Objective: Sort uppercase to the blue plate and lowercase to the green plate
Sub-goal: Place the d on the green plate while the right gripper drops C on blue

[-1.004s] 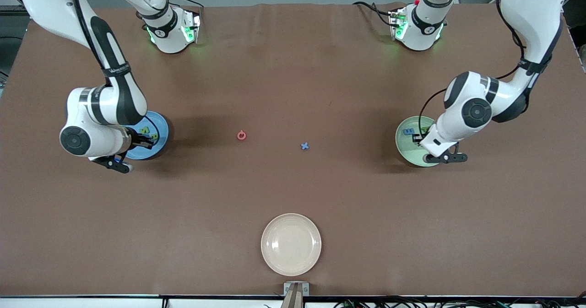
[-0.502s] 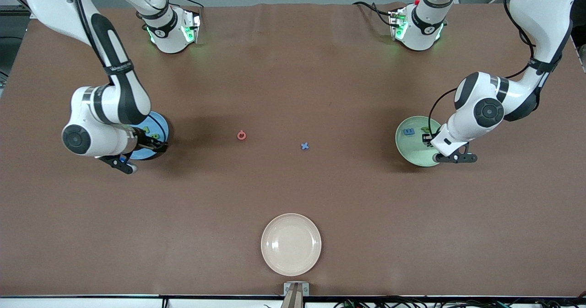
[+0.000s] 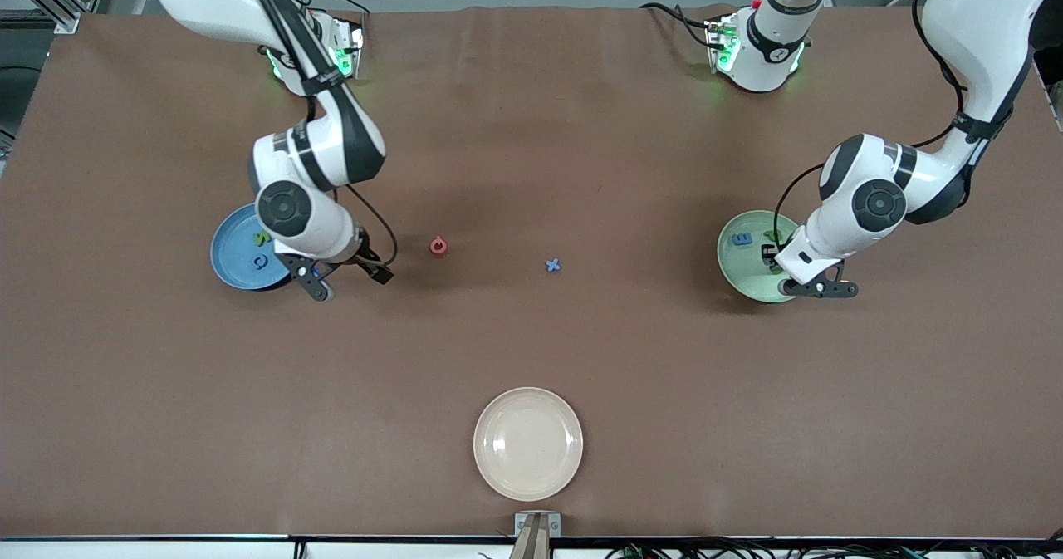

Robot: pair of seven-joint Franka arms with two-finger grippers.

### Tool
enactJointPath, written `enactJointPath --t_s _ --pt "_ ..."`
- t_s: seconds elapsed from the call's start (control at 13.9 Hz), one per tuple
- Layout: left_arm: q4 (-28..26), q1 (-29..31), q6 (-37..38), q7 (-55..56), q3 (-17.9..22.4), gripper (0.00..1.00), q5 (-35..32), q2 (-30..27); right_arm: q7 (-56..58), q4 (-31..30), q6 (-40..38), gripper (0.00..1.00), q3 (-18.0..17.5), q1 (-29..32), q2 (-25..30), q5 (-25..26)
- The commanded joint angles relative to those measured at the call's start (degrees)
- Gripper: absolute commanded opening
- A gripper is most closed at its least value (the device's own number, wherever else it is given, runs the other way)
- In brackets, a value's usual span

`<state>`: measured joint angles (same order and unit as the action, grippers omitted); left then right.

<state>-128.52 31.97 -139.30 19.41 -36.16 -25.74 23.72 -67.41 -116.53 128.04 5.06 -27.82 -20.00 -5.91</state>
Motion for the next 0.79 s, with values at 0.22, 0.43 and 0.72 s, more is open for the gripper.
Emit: enactJointPath --t_s 0.22,0.43,0.72 --pt "0.29 0.9 0.07 1.93 -3.29 0.82 -1.16 -1.39 -12.3 -5.1 9.32 1.0 0.66 -7.15 0.05 -0.33" --pt "2.39 -1.46 0.25 10.27 -6.28 0.92 -1.07 -0.52 -14.76 -9.5 17.14 1.0 0.66 -9.7 -0.04 -0.33" --pt "7.13 -11.38 0.96 25.2 -6.29 0.99 -0.98 1.59 -14.86 -9.77 19.17 1.0 0.66 -10.67 -2.05 -0.33"
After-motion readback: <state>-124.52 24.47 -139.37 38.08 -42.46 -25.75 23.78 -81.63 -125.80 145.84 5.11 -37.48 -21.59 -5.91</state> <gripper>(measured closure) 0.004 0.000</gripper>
